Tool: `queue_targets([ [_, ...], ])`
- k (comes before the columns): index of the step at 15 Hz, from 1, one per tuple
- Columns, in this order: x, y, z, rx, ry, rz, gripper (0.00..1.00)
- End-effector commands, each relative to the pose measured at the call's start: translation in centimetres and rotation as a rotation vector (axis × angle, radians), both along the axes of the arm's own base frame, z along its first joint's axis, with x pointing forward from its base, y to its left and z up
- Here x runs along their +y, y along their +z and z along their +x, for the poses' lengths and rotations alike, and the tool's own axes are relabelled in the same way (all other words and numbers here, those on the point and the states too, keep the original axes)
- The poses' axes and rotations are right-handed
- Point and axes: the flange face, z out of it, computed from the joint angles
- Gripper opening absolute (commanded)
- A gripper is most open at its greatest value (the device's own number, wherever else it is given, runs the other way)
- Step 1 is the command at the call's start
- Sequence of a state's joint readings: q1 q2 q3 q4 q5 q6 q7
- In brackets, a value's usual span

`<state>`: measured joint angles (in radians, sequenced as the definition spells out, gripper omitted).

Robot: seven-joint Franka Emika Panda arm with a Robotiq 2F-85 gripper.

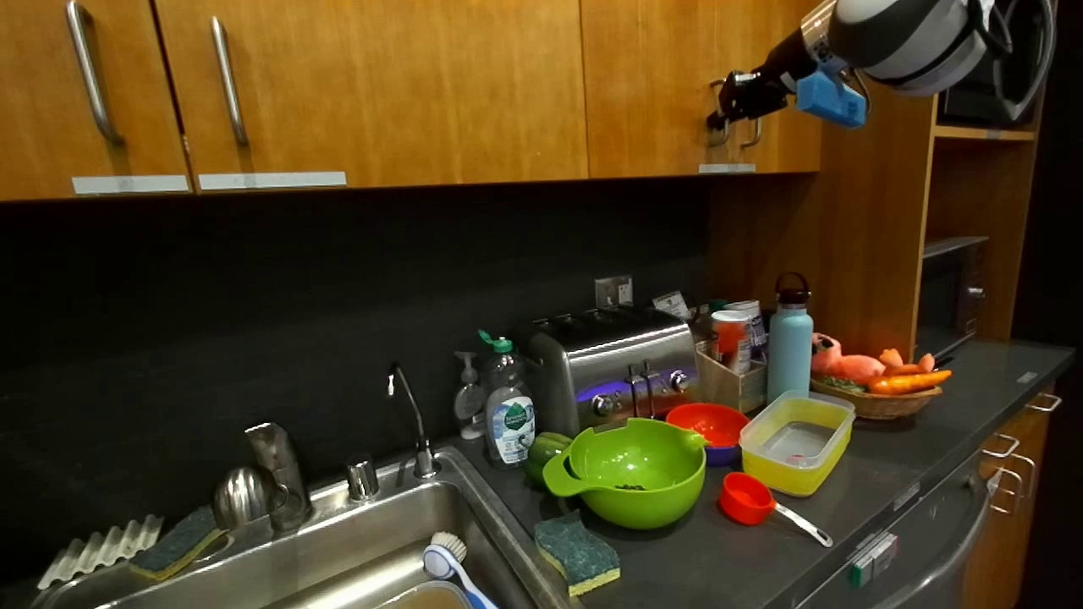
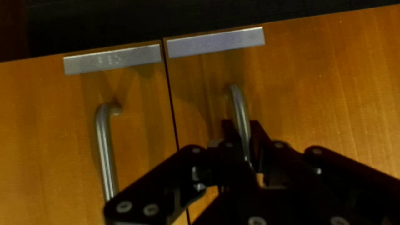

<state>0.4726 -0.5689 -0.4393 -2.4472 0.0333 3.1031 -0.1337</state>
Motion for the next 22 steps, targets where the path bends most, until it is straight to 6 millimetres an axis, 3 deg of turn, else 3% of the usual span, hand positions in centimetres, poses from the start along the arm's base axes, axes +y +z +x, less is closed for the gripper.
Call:
queue_targets([
  [1,0.4,0.8,0.8,-0.037,-0.021,-0.035,0.04],
  [13,1.1,1.3,-1.4,-0.085,-0.090,-0.077,0.04],
  [22,1.4,0.3,-2.8,-0.083,-0.134,-0.067,0.04],
])
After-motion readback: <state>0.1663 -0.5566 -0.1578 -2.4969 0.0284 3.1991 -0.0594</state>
